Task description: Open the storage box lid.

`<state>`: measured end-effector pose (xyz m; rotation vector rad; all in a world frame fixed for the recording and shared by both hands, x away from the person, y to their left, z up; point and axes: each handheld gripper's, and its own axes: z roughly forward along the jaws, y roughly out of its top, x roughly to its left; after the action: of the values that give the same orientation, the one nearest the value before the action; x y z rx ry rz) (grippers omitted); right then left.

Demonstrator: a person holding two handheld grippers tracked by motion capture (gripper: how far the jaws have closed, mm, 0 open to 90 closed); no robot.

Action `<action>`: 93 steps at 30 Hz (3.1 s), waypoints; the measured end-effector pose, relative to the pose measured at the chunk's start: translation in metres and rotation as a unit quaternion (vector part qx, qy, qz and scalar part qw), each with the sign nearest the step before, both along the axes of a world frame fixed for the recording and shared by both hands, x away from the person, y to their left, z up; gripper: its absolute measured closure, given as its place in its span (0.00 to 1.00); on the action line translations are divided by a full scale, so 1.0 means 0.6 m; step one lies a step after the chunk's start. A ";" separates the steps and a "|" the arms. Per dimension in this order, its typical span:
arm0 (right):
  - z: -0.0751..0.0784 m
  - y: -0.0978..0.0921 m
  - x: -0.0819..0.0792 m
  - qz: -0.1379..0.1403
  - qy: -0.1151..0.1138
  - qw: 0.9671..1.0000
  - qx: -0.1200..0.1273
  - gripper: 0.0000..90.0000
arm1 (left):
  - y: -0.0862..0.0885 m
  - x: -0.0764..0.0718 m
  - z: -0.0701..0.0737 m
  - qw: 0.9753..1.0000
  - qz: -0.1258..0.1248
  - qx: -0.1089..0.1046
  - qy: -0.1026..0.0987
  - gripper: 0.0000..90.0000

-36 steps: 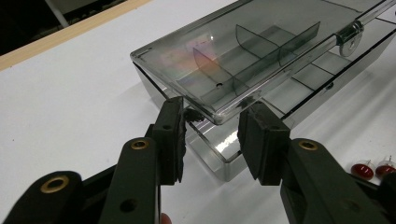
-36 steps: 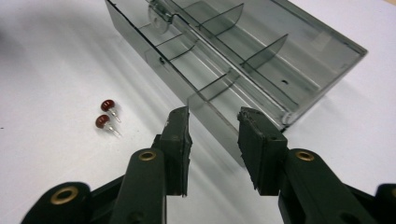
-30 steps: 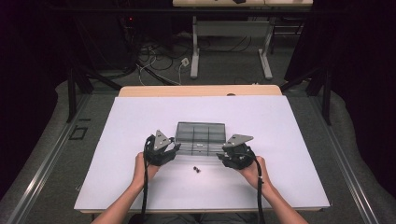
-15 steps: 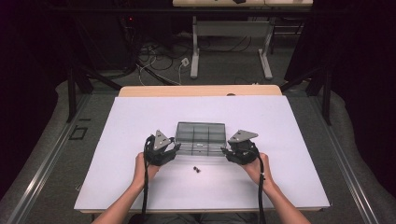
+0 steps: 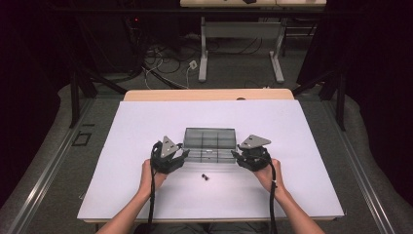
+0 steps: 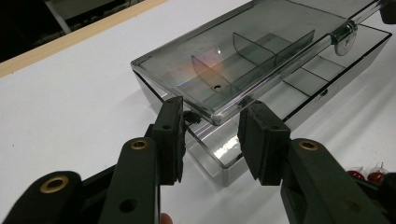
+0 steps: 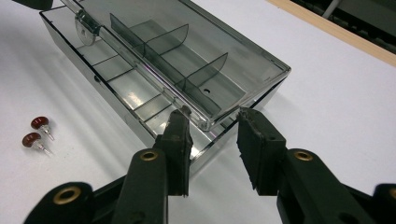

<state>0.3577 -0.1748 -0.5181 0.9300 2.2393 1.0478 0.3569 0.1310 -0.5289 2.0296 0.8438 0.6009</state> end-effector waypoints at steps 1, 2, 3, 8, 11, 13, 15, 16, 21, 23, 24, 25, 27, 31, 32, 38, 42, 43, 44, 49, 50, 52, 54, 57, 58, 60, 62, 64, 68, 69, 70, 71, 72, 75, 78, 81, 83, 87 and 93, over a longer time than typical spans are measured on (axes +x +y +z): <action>0.000 0.000 0.000 0.001 -0.001 1.000 -0.001 0.72 | 0.000 0.000 0.001 1.000 0.001 0.001 -0.001 0.68; 0.001 0.000 0.001 -0.001 -0.006 1.000 0.000 0.72 | 0.000 0.000 0.001 1.000 0.000 0.001 -0.003 0.68; 0.002 0.000 0.000 0.000 -0.004 1.000 0.000 0.72 | 0.001 0.001 0.003 1.000 -0.004 0.005 -0.006 0.68; 0.006 0.002 0.004 -0.001 -0.011 1.000 0.001 0.72 | 0.005 0.006 0.010 1.000 -0.016 0.014 -0.019 0.69; 0.012 0.002 0.007 -0.003 -0.018 1.000 0.005 0.72 | 0.002 0.014 0.016 1.000 -0.016 0.013 -0.023 0.69; 0.017 0.003 0.011 -0.003 -0.022 1.000 0.008 0.72 | 0.003 0.019 0.019 0.999 -0.014 0.009 -0.028 0.70; 0.019 0.004 0.014 -0.006 -0.026 1.000 0.010 0.72 | 0.004 0.022 0.021 1.000 -0.009 0.005 -0.026 0.73; 0.020 0.004 0.017 -0.006 -0.030 1.000 0.009 0.72 | 0.005 0.024 0.021 1.000 -0.009 0.003 -0.027 0.73; 0.025 0.005 0.024 -0.010 -0.033 0.999 0.017 0.72 | 0.004 0.029 0.026 0.999 -0.006 -0.004 -0.034 0.74; 0.026 0.005 0.026 -0.012 -0.034 0.999 0.021 0.73 | 0.004 0.030 0.028 0.999 -0.003 -0.007 -0.033 0.74; 0.027 0.005 0.027 -0.013 -0.035 0.999 0.022 0.74 | 0.004 0.031 0.028 0.999 -0.002 -0.010 -0.030 0.74; 0.027 0.005 0.028 -0.014 -0.035 0.999 0.024 0.74 | 0.004 0.031 0.029 1.000 -0.002 -0.009 -0.027 0.74; 0.027 0.006 0.028 -0.015 -0.036 0.999 0.022 0.74 | 0.004 0.030 0.030 1.000 -0.002 -0.008 -0.026 0.74; 0.028 0.005 0.030 -0.014 -0.042 0.999 0.020 0.75 | 0.003 0.028 0.032 0.999 -0.001 -0.010 -0.032 0.74; 0.028 0.005 0.030 -0.014 -0.042 0.999 0.021 0.75 | 0.003 0.027 0.034 0.999 -0.002 -0.008 -0.032 0.74; 0.031 0.004 0.033 -0.014 -0.041 0.999 0.023 0.76 | 0.003 0.026 0.036 0.999 -0.002 -0.011 -0.034 0.74; 0.032 0.003 0.035 -0.015 -0.037 0.999 0.028 0.76 | 0.002 0.024 0.039 0.999 -0.002 -0.013 -0.033 0.74; 0.032 0.003 0.036 -0.014 -0.039 0.999 0.029 0.76 | 0.003 0.024 0.040 0.999 -0.004 -0.010 -0.032 0.74; 0.033 0.002 0.036 -0.012 -0.037 0.999 0.029 0.76 | 0.003 0.024 0.041 0.999 -0.006 -0.011 -0.031 0.74; 0.036 0.001 0.041 -0.011 -0.031 0.999 0.029 0.76 | 0.004 0.025 0.042 0.999 -0.008 -0.018 -0.028 0.74; 0.036 0.001 0.042 -0.013 -0.032 0.999 0.029 0.76 | 0.004 0.025 0.043 0.999 -0.009 -0.018 -0.029 0.74; 0.038 0.000 0.044 -0.012 -0.030 0.999 0.029 0.77 | 0.005 0.026 0.044 0.999 -0.009 -0.017 -0.032 0.74; 0.040 -0.001 0.046 -0.011 -0.029 0.999 0.031 0.77 | 0.005 0.028 0.045 0.999 -0.009 -0.019 -0.034 0.74; 0.044 -0.001 0.048 -0.012 -0.025 0.999 0.033 0.77 | 0.006 0.033 0.047 0.999 -0.010 -0.022 -0.033 0.74; 0.044 0.000 0.048 -0.013 -0.025 0.999 0.033 0.78 | 0.005 0.034 0.047 0.999 -0.009 -0.025 -0.033 0.74; 0.045 0.000 0.050 -0.013 -0.029 0.999 0.035 0.78 | 0.005 0.037 0.047 0.999 -0.007 -0.024 -0.038 0.75; 0.047 0.000 0.052 -0.014 -0.030 0.999 0.031 0.79 | 0.004 0.040 0.047 0.999 -0.005 -0.024 -0.038 0.76; 0.047 0.001 0.055 -0.019 -0.032 0.999 0.033 0.79 | 0.005 0.044 0.048 0.999 -0.004 -0.029 -0.038 0.77; 0.048 0.003 0.063 -0.029 -0.028 0.998 0.038 0.81 | 0.004 0.052 0.048 0.999 0.000 -0.034 -0.039 0.77; 0.048 0.003 0.066 -0.029 -0.030 0.998 0.038 0.81 | 0.004 0.055 0.048 0.999 0.001 -0.036 -0.038 0.78; 0.047 0.003 0.068 -0.030 -0.029 0.998 0.040 0.81 | 0.004 0.057 0.048 0.999 0.001 -0.036 -0.038 0.78; 0.047 0.003 0.070 -0.033 -0.029 0.998 0.042 0.81 | 0.004 0.060 0.047 0.998 0.003 -0.040 -0.038 0.78; 0.046 0.003 0.072 -0.034 -0.029 0.998 0.044 0.82 | 0.005 0.062 0.047 0.998 0.005 -0.041 -0.037 0.79; 0.046 0.003 0.079 -0.041 -0.027 0.998 0.044 0.84 | 0.005 0.070 0.046 0.998 0.007 -0.046 -0.037 0.80; 0.045 0.003 0.085 -0.049 -0.022 0.997 0.052 0.85 | 0.004 0.077 0.045 0.998 0.013 -0.049 -0.039 0.81; 0.044 0.001 0.093 -0.057 -0.019 0.996 0.061 0.86 | 0.004 0.084 0.043 0.998 0.016 -0.051 -0.040 0.82; 0.043 0.001 0.097 -0.061 -0.015 0.996 0.062 0.87 | 0.003 0.090 0.040 0.998 0.019 -0.051 -0.040 0.83; 0.039 0.003 0.105 -0.074 -0.014 0.995 0.067 0.90 | 0.002 0.100 0.035 0.997 0.026 -0.054 -0.039 0.84; 0.035 0.001 0.116 -0.089 -0.003 0.993 0.079 0.93 | 0.002 0.110 0.029 0.997 0.031 -0.055 -0.038 0.85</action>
<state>0.4271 -0.1741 -0.4974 1.1687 2.0482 1.1546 0.4232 0.1320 -0.5118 1.8755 0.8784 0.6480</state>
